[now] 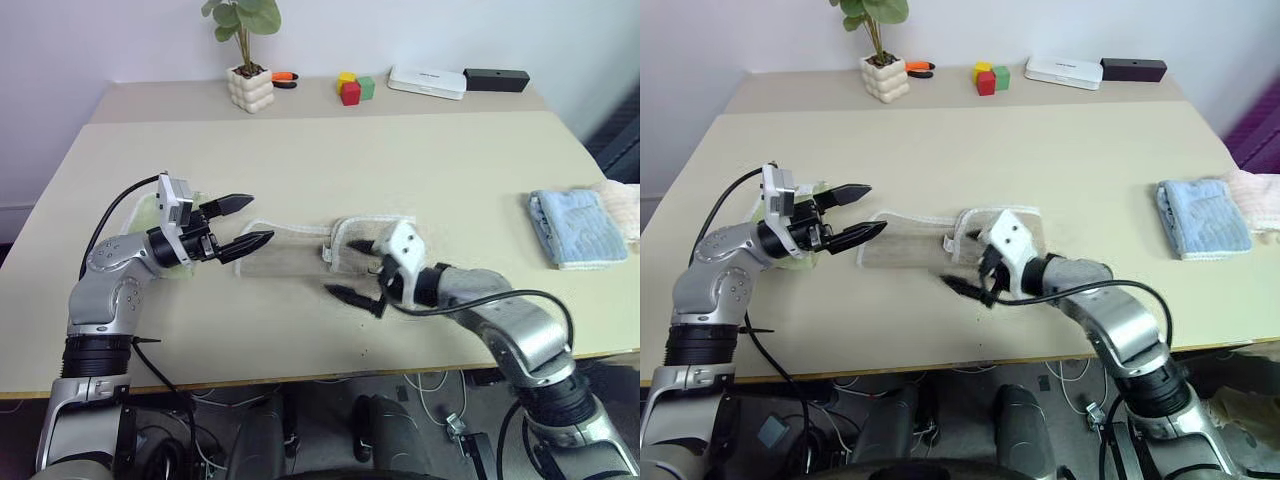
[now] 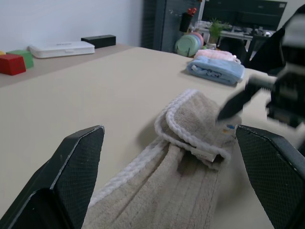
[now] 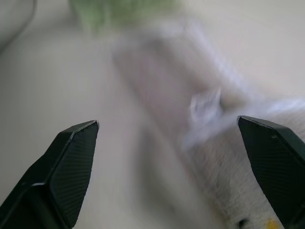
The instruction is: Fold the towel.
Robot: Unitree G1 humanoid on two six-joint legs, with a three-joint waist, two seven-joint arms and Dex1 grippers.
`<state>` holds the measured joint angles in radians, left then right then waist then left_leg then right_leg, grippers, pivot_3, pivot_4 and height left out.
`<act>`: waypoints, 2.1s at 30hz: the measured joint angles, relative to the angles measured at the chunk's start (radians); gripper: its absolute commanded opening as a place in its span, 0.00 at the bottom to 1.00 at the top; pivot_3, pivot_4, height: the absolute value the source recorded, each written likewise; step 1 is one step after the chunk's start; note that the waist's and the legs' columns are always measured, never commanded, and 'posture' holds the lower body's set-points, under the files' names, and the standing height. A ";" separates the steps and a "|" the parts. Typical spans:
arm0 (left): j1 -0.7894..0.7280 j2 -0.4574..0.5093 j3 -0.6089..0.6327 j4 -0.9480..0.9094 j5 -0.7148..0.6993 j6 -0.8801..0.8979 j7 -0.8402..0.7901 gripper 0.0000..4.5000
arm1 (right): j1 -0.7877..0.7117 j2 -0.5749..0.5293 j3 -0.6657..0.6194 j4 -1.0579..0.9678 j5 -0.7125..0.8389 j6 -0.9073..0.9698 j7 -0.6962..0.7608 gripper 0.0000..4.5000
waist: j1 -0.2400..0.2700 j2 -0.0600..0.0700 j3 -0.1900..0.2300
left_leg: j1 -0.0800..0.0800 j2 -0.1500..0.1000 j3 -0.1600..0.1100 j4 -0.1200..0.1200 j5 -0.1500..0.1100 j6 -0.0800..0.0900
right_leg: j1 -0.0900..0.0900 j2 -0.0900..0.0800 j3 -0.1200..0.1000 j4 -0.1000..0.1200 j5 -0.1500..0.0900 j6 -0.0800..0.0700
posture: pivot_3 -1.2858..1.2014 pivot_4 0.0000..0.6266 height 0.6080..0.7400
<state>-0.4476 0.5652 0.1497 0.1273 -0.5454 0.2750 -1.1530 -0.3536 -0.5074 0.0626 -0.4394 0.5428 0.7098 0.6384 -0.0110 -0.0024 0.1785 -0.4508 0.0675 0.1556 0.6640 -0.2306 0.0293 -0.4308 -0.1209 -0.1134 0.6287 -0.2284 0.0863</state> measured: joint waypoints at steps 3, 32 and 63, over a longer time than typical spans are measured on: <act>-0.002 -0.001 0.000 0.011 0.000 -0.001 0.000 1.00 | -0.065 0.030 -0.127 0.025 0.071 0.006 -0.036 0.99 | -0.001 0.000 0.000 | 0.000 0.000 0.000 0.000 0.000 0.000 | 0.000 0.000 0.000 0.000 0.000 0.000 | 0.52 0.24 1.00; 0.435 -0.257 0.308 -0.388 -0.814 0.629 0.881 1.00 | -0.037 0.197 0.070 0.655 -0.498 -0.605 -0.232 0.01 | -0.007 -0.003 -0.002 | 0.007 0.000 -0.001 0.000 0.001 -0.002 | 0.005 0.000 0.000 0.002 -0.001 -0.001 | 0.52 0.24 1.00; 0.513 -0.303 0.258 -0.399 -1.108 0.559 1.282 1.00 | -0.092 0.186 -0.006 0.505 -0.461 -0.507 -0.151 0.99 | -0.003 -0.003 -0.003 | 0.006 0.001 -0.001 -0.001 -0.001 -0.005 | 0.004 -0.001 0.001 0.000 -0.002 -0.003 | 0.52 0.24 1.00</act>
<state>0.0657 0.2621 0.4075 -0.2719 -1.6533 0.8335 0.1287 -0.4459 -0.3210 0.0564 0.0654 0.0820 0.2023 0.4872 -0.0144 -0.0058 0.1758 -0.4449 0.0685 0.1546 0.6627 -0.2319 0.0245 -0.4271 -0.1222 -0.1128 0.6288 -0.2303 0.0830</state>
